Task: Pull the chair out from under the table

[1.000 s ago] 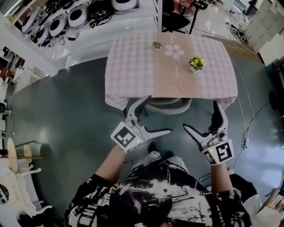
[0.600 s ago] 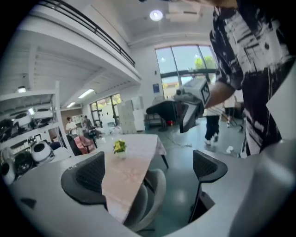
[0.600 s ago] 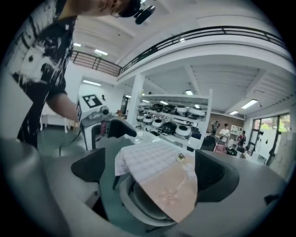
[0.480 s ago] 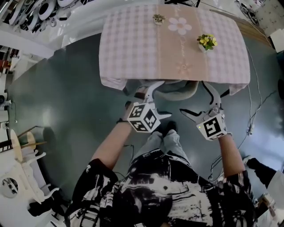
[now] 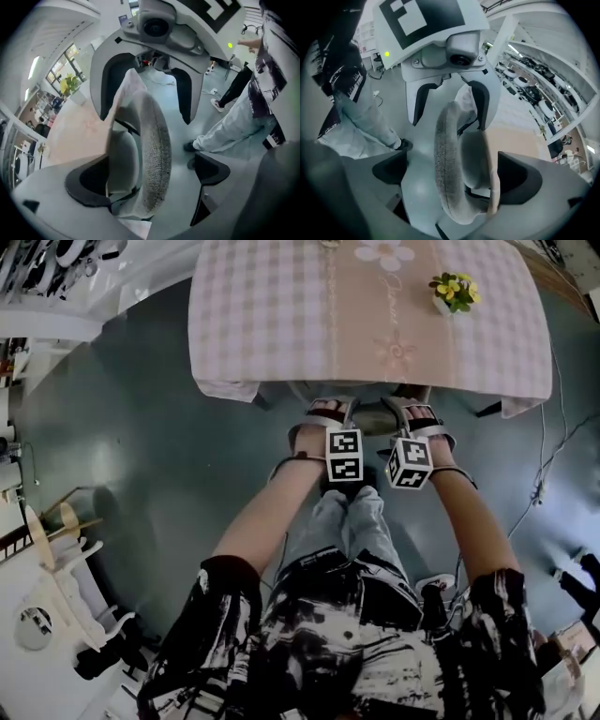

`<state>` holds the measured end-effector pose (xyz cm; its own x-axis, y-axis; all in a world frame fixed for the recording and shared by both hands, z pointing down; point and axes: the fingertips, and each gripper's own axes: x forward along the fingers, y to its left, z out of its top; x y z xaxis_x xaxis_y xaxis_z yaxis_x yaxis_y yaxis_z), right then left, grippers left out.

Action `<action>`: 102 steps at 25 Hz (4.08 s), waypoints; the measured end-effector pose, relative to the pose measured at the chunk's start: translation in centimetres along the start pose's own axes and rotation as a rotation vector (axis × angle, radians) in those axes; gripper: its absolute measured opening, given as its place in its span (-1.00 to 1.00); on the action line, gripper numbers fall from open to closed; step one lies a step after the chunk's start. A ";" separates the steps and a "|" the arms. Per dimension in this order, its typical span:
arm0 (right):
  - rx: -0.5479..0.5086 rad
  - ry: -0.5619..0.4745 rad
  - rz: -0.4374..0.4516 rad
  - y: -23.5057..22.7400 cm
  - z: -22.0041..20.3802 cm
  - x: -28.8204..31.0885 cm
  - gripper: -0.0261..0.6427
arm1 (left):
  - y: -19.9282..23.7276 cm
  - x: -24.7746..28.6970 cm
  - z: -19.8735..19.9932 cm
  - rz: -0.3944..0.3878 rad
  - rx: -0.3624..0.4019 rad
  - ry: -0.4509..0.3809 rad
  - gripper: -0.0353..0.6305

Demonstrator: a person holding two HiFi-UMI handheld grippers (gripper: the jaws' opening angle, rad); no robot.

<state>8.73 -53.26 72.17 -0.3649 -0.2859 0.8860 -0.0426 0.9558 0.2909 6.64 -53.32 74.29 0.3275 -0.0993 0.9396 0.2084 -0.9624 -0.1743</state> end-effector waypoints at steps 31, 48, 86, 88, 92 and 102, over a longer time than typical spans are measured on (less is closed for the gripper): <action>-0.228 0.203 0.051 1.4 -3.0 6.6 -0.66 | 0.0 6.4 -1.7 0.048 0.166 0.126 -0.59; -0.162 0.214 0.063 4.6 -2.2 5.7 -0.74 | -3.0 6.0 -1.5 0.037 0.194 0.121 -0.60; -0.023 0.265 0.063 25.1 2.5 0.4 -0.76 | -24.3 2.6 1.1 -0.016 0.291 0.076 -0.61; -0.011 0.271 0.061 26.0 2.8 0.1 -0.76 | -25.3 2.3 1.1 -0.016 0.300 0.072 -0.61; 0.007 0.281 0.067 27.8 2.9 -0.3 -0.76 | -27.1 2.3 1.6 -0.023 0.310 0.061 -0.61; 0.018 0.283 0.066 33.1 2.9 -2.2 -0.76 | -32.4 1.7 3.4 -0.027 0.317 0.065 -0.61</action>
<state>5.41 -20.79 78.83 -0.0937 -0.2287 0.9690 -0.0448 0.9732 0.2254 3.61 -21.49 80.54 0.2606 -0.1009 0.9602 0.4963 -0.8391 -0.2228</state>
